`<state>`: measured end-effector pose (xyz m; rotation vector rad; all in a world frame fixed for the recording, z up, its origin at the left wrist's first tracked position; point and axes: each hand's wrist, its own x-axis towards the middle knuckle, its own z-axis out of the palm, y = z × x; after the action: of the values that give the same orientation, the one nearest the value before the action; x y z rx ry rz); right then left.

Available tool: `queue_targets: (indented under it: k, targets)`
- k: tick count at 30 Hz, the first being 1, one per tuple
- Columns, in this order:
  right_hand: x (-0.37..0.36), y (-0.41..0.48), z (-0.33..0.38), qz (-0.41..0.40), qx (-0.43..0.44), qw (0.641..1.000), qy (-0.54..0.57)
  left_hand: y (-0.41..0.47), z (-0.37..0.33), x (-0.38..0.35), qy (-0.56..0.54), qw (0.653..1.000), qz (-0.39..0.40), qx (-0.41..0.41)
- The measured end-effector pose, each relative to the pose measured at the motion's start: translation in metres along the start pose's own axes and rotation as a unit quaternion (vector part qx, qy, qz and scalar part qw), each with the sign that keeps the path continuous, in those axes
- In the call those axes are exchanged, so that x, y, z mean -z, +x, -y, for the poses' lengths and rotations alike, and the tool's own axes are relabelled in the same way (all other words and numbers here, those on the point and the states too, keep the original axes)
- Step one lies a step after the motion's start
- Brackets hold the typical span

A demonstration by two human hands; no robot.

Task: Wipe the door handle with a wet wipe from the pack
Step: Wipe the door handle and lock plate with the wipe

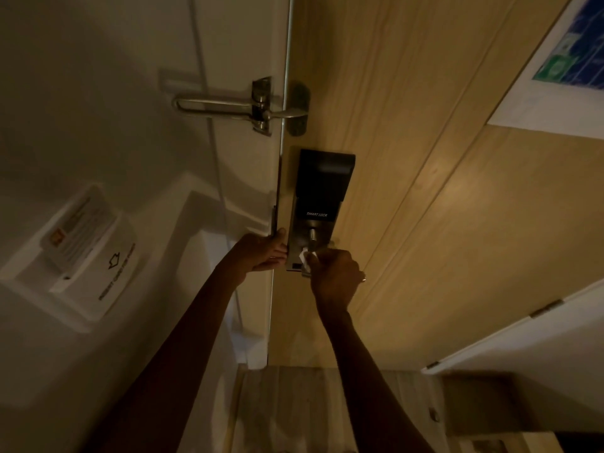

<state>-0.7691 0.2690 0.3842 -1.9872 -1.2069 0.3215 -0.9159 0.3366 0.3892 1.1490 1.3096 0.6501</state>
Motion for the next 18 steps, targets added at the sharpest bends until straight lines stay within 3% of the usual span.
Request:
queue_targets:
  k: [4, 9, 15, 18]
  targets:
    - [-0.001, 0.001, 0.005, -0.031, -0.038, 0.999, -0.013, -0.003, -0.001, -0.001, -0.007, 1.000, -0.005, -0.005]
    - [0.002, -0.017, -0.018, -0.002, 0.090, 0.994, -0.064, 0.001, 0.001, -0.003, -0.020, 1.000, -0.003, 0.000]
    - [-0.010, -0.015, -0.003, -0.015, 0.068, 0.994, -0.086, 0.005, -0.001, -0.003, -0.027, 0.999, -0.006, 0.031]
    - [-0.007, -0.024, -0.017, -0.021, 0.163, 0.982, -0.091, 0.003, -0.006, -0.005, -0.079, 0.996, 0.011, 0.045]
